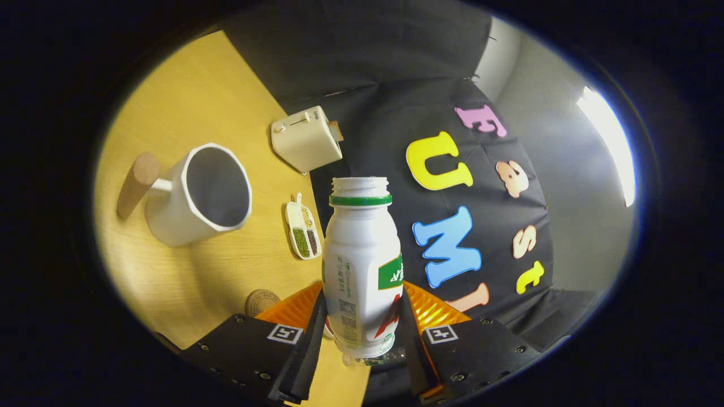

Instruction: Take the bottle from table, then pour the juice into the cup, finally place the bottle on the coaster

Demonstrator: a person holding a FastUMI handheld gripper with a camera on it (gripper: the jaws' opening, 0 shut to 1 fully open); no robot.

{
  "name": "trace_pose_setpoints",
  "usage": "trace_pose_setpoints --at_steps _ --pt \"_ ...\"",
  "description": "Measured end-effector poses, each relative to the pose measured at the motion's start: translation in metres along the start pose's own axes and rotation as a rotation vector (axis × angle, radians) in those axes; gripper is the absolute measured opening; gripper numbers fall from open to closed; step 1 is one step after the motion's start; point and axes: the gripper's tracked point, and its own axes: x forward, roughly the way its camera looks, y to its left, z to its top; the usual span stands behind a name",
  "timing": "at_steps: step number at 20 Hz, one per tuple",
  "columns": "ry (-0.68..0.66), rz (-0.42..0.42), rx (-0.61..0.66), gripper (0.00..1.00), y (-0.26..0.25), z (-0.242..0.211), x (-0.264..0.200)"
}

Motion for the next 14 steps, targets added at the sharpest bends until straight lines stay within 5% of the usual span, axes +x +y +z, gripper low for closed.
trace_pose_setpoints --at_steps 8,14 --pt "0.010 0.104 0.577 0.64 0.003 -0.016 0.019" --pt "0.010 0.155 0.890 0.64 0.018 -0.024 0.038"
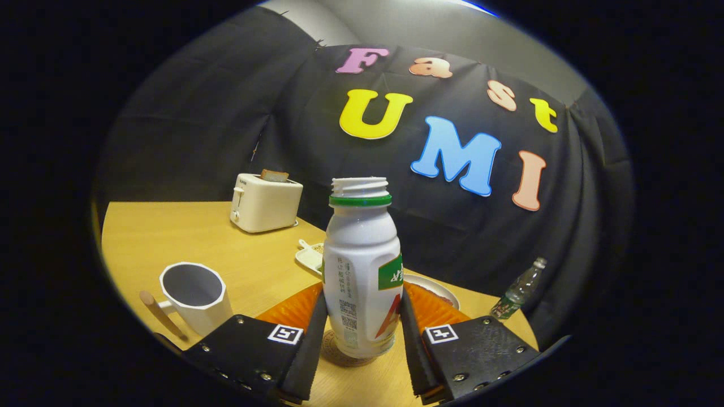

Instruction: Take the bottle from table, then pour the juice into the cup, finally place the bottle on the coaster

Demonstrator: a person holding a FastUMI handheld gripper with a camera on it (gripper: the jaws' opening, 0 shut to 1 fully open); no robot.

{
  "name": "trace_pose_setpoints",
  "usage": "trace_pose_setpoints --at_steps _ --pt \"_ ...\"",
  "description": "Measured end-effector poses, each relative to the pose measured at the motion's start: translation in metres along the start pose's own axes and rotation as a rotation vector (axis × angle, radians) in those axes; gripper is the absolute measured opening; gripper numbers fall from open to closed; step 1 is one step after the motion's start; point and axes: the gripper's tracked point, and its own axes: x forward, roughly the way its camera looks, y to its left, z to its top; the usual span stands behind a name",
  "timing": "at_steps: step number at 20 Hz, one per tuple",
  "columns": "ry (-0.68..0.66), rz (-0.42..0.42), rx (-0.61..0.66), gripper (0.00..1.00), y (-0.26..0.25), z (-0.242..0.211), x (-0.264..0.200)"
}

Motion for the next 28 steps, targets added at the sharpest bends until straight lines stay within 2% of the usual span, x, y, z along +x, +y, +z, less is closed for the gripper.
trace_pose_setpoints --at_steps 6,12,20,24,28 --pt "0.012 0.036 0.250 0.64 0.005 -0.014 0.023" --pt "0.043 0.027 0.372 0.64 0.001 -0.030 0.045" --pt "0.079 -0.017 0.353 0.64 -0.005 -0.046 0.051" --pt "0.049 -0.037 0.351 0.64 -0.004 -0.045 0.047" --pt "0.021 -0.070 0.249 0.64 0.002 -0.044 0.043"
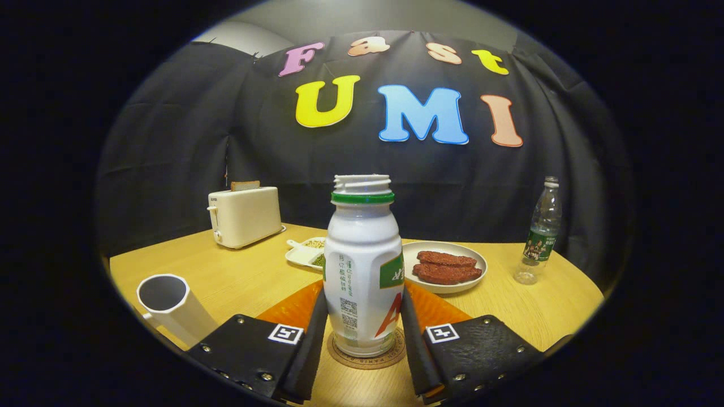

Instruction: Take the bottle from table, then pour the juice into the cup, finally place the bottle on the coaster

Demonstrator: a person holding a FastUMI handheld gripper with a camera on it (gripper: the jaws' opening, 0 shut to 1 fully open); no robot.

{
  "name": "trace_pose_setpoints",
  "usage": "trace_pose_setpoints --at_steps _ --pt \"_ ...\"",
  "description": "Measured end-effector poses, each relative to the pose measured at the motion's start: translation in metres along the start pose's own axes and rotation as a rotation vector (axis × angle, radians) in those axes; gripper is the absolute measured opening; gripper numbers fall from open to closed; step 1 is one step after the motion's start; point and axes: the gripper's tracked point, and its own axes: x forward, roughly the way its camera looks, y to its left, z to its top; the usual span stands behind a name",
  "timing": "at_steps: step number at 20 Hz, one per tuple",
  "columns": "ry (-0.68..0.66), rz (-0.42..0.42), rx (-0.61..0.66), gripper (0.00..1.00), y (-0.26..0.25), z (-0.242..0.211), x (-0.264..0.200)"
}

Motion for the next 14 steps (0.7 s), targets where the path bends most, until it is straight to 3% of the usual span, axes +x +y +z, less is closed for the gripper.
trace_pose_setpoints --at_steps 8,11,12,14 --pt "-0.030 -0.011 0.016 0.64 0.002 0.001 0.002" --pt "-0.028 -0.003 0.018 0.72 0.001 -0.001 0.000" --pt "-0.042 0.000 0.033 0.76 0.002 0.003 -0.001" --pt "-0.097 0.000 0.044 0.99 0.002 0.022 -0.008"
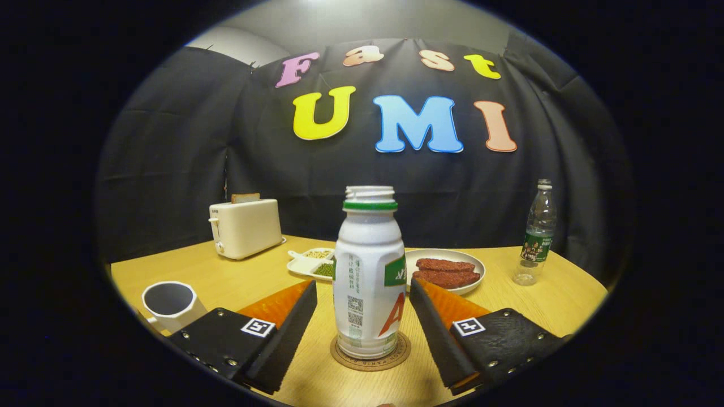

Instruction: Take the bottle from table, then pour the juice into the cup, finally place the bottle on the coaster

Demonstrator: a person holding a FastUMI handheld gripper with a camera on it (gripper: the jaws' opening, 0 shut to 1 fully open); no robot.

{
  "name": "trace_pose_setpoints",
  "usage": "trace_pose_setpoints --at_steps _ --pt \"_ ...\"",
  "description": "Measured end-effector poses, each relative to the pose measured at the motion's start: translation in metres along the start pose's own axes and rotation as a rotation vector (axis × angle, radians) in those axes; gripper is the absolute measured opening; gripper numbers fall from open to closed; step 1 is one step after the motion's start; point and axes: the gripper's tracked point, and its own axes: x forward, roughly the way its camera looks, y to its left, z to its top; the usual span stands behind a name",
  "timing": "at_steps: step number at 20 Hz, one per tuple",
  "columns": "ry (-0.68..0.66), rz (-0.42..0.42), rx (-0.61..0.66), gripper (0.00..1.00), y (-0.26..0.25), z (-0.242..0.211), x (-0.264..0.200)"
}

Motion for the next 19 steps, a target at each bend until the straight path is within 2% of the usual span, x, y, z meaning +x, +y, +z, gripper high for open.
trace_pose_setpoints --at_steps 3,8,14,16,19 --pt "-0.040 -0.014 -0.056 0.99 0.002 0.022 -0.011" --pt "-0.161 -0.025 -0.041 0.99 -0.003 0.092 -0.059" --pt "-0.276 -0.086 -0.056 0.99 -0.050 0.180 -0.126" --pt "-0.292 -0.120 -0.059 0.99 -0.074 0.188 -0.145" --pt "-0.288 -0.182 -0.079 0.99 -0.115 0.177 -0.165"
